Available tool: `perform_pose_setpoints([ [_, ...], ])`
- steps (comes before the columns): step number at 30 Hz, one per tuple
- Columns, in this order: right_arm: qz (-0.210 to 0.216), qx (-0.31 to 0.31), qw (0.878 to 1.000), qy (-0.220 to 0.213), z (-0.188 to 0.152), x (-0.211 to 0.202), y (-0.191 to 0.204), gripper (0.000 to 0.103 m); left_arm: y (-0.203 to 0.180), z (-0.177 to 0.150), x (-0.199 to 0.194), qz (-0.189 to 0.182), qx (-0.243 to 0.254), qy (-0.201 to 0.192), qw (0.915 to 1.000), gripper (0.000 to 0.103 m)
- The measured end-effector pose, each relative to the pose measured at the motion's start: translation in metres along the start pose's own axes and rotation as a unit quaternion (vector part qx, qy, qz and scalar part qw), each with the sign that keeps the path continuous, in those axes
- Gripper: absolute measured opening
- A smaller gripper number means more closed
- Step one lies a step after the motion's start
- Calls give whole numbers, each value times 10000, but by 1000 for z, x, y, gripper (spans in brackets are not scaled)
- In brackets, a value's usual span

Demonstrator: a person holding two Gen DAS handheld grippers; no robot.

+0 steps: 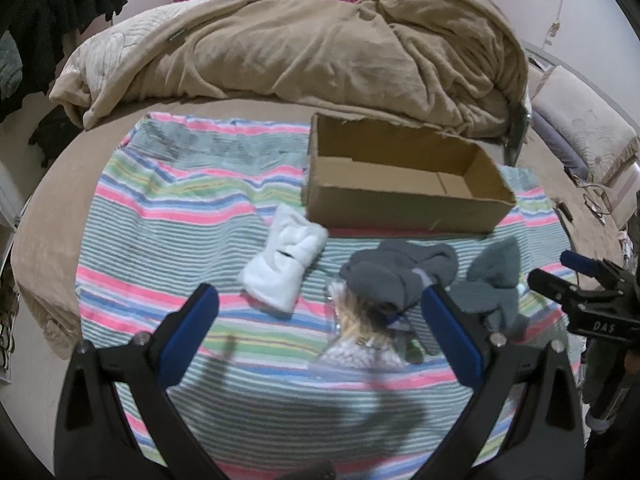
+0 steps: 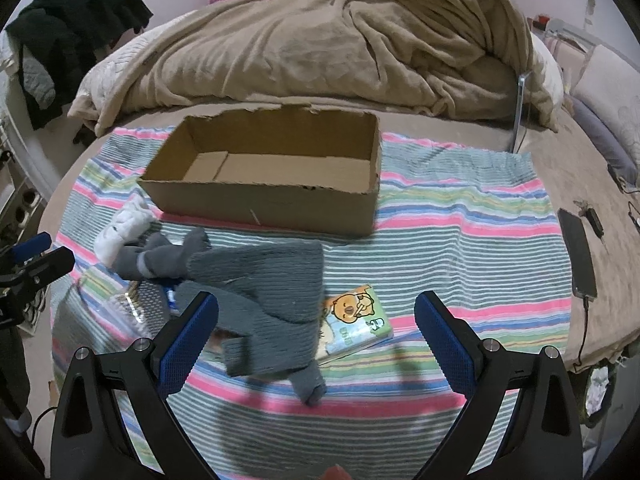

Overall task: Organize objects
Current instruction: 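Grasp the white sock bundle with left tool while right tool grasps grey gloves, then carry white socks and grey gloves into the cardboard box and release both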

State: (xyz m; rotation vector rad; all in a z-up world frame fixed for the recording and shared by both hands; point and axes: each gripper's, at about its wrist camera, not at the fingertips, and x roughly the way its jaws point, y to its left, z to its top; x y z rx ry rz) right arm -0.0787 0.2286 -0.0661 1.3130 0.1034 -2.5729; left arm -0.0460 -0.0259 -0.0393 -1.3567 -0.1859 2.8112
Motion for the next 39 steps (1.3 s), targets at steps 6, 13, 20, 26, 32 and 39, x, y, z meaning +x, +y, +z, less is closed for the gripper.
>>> perform_pose_setpoints([
  [6, 125, 20, 9999, 114, 4, 18, -2, 98, 12, 4, 22, 108, 6, 161, 9998, 93],
  [13, 229, -38, 9993, 306, 6, 37, 3, 93, 25, 6, 50, 130, -87, 420, 9990, 91],
  [20, 448, -56, 9976, 522, 5, 52, 5, 72, 31, 11, 76, 232, 76, 474, 9986, 84],
  [26, 627, -169, 9963, 566, 5, 53, 10, 43, 36, 10, 93, 212, 120, 563, 9981, 59],
  [32, 611, -223, 9968, 457, 6, 45, 10, 38, 39, 11, 83, -87, 35, 315, 9995, 43],
  [39, 602, -196, 9978, 199, 12, 22, 7, 38, 29, 11, 62, -293, 85, 119, 9995, 42],
])
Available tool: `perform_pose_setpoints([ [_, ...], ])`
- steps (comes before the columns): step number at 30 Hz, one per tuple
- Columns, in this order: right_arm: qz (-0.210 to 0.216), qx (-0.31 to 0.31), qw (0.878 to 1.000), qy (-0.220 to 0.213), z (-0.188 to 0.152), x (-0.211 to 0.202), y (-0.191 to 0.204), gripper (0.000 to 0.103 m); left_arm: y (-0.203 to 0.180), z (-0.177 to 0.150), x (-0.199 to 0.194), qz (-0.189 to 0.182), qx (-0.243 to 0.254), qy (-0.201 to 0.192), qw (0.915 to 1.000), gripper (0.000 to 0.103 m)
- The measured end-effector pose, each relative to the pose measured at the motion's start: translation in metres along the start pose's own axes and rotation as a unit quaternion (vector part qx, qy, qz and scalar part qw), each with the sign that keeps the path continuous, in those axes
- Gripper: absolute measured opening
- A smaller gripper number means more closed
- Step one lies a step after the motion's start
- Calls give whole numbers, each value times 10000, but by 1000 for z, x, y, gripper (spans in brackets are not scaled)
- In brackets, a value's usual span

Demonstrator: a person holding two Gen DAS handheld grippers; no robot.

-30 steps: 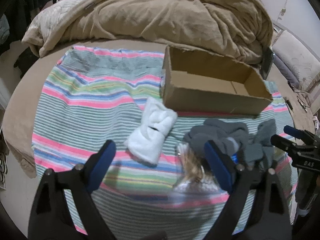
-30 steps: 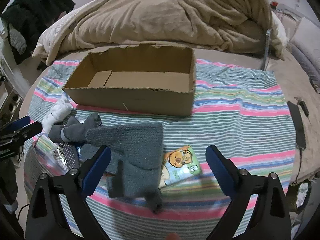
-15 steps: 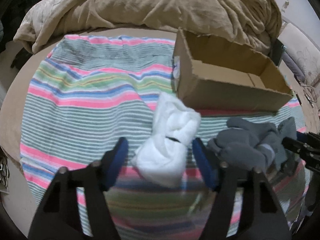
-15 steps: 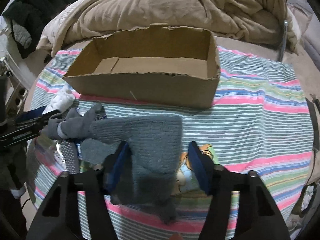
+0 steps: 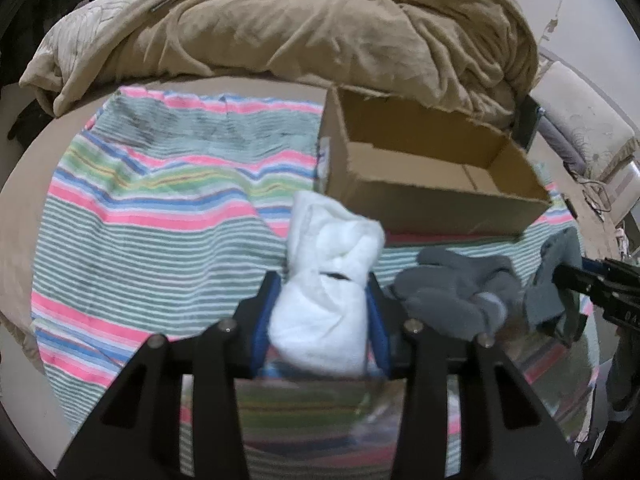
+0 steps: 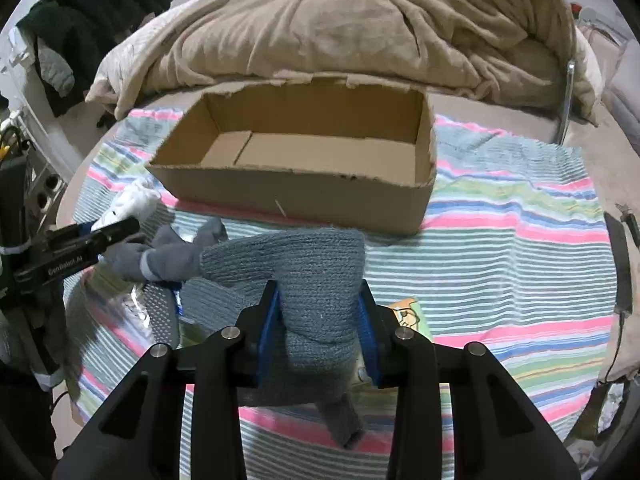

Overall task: Organize objects
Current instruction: 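Carry white socks and grey gloves into the cardboard box and release both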

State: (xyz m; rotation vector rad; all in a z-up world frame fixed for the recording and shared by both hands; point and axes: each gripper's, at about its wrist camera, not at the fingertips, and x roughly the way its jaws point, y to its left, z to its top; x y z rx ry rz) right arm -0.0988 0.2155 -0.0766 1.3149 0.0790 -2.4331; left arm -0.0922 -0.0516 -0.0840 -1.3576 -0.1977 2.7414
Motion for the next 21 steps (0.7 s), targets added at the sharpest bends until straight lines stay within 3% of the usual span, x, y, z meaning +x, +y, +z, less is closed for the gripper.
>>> perform_pose_setpoints([
  [12, 48, -108, 9982, -590, 31, -43, -5, 38, -29, 28, -48, -213, 64, -461, 9987, 42],
  [21, 69, -207, 9951, -961, 67, -50, -19, 38, -49, 53, -47, -328, 96, -572, 9978, 42],
])
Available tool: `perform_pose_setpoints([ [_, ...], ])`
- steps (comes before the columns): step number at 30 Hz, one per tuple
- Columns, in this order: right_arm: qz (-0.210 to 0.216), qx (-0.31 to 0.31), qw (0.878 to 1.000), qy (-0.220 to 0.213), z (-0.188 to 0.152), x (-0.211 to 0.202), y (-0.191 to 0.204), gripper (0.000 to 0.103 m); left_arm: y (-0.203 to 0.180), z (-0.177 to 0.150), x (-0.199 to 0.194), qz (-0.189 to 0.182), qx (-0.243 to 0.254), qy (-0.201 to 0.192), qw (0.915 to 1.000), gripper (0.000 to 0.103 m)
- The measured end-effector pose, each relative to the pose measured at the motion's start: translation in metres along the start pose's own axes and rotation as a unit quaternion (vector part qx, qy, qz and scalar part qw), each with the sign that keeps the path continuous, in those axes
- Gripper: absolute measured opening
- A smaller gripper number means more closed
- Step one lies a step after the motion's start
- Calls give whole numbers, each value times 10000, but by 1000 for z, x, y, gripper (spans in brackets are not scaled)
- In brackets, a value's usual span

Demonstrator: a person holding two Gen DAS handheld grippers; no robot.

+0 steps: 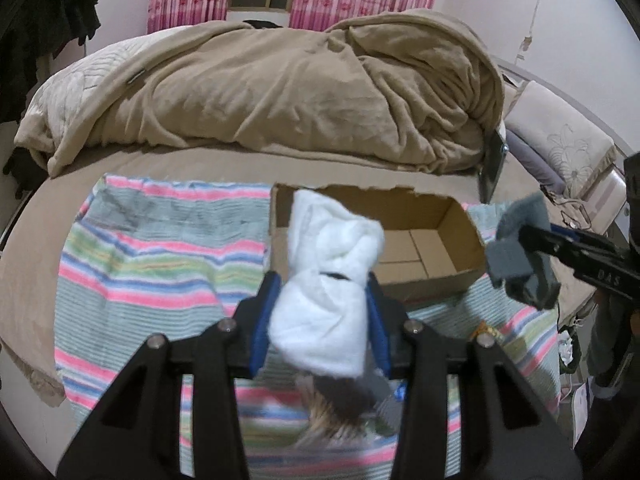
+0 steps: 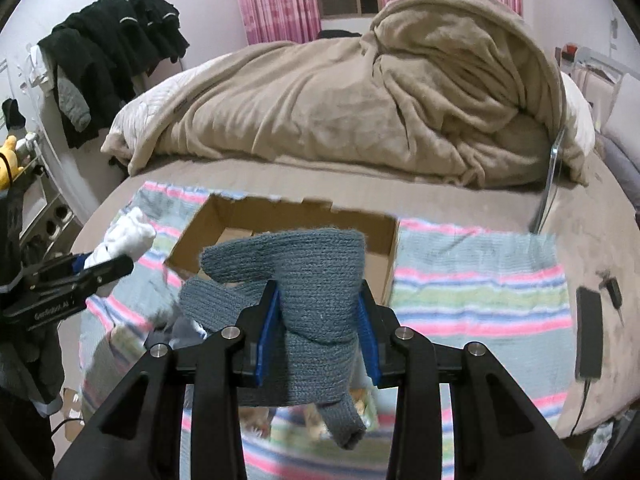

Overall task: Organize objects
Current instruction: 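Carry white socks and grey gloves into the cardboard box and release both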

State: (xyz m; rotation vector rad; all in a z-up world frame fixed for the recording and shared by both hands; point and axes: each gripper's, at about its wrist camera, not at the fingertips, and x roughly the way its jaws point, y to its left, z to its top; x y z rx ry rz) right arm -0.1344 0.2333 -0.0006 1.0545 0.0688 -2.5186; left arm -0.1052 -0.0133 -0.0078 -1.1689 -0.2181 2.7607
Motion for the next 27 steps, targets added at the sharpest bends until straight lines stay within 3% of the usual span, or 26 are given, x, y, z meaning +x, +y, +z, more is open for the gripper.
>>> perform_pose_setpoints([
  [13, 23, -78, 9999, 82, 23, 52, -23, 38, -35, 30, 45, -154, 13, -19, 9999, 42],
  [27, 122, -38, 9989, 450, 18, 116, -42, 38, -74, 37, 122, -384, 21, 459, 9982, 42],
])
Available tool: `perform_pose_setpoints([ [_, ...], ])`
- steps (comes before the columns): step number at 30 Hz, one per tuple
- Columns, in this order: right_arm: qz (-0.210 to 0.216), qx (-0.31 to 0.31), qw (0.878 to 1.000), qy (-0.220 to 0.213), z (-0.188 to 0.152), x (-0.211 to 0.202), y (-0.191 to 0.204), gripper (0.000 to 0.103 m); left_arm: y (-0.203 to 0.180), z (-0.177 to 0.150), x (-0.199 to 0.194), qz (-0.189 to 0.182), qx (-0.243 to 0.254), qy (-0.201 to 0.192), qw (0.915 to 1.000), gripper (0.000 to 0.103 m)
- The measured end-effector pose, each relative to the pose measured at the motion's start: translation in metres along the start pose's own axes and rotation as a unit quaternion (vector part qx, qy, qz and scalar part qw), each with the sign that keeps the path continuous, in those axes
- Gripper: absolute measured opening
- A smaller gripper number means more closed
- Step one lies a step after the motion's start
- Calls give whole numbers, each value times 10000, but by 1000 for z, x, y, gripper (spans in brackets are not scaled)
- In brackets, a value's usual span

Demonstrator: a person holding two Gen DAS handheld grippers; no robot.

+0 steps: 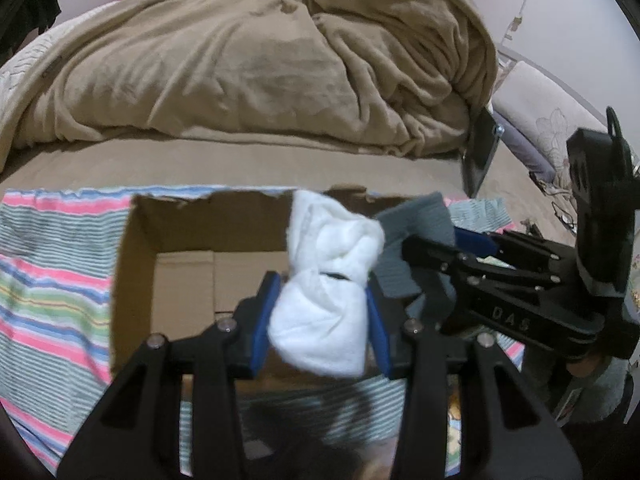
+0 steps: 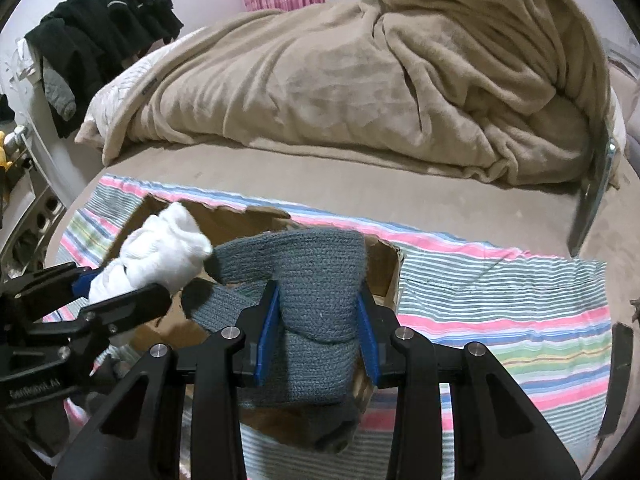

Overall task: Organize objects
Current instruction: 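Carry white socks and grey gloves into the cardboard box and release both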

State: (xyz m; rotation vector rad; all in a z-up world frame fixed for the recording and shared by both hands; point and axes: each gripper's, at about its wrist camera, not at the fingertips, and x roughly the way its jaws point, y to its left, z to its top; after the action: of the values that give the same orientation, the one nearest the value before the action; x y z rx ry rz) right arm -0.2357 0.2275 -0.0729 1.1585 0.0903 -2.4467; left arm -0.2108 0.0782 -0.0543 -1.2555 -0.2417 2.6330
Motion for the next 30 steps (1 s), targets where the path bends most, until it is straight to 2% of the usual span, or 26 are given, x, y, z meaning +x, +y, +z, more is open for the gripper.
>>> perform_pose_setpoints([
  [11, -79, -55, 9999, 34, -8, 15, -2, 39, -13, -7, 44, 10, 103, 556, 9984, 42],
  [19, -82, -73, 9999, 44, -6, 12, 0, 42, -9, -8, 40, -8, -21, 666, 9978, 47],
  [21, -80, -61, 9999, 7, -5, 8, 1, 51, -7, -9, 36, -53, -49, 688, 9976, 62],
  [24, -89, 5, 9999, -82, -3, 0, 2, 62, -5, -10, 27, -113, -77, 632, 9979, 64],
  [30, -176, 120, 9996, -164, -8, -20, 3, 63, 1, -11, -1, -72, -119, 416, 9990, 72],
])
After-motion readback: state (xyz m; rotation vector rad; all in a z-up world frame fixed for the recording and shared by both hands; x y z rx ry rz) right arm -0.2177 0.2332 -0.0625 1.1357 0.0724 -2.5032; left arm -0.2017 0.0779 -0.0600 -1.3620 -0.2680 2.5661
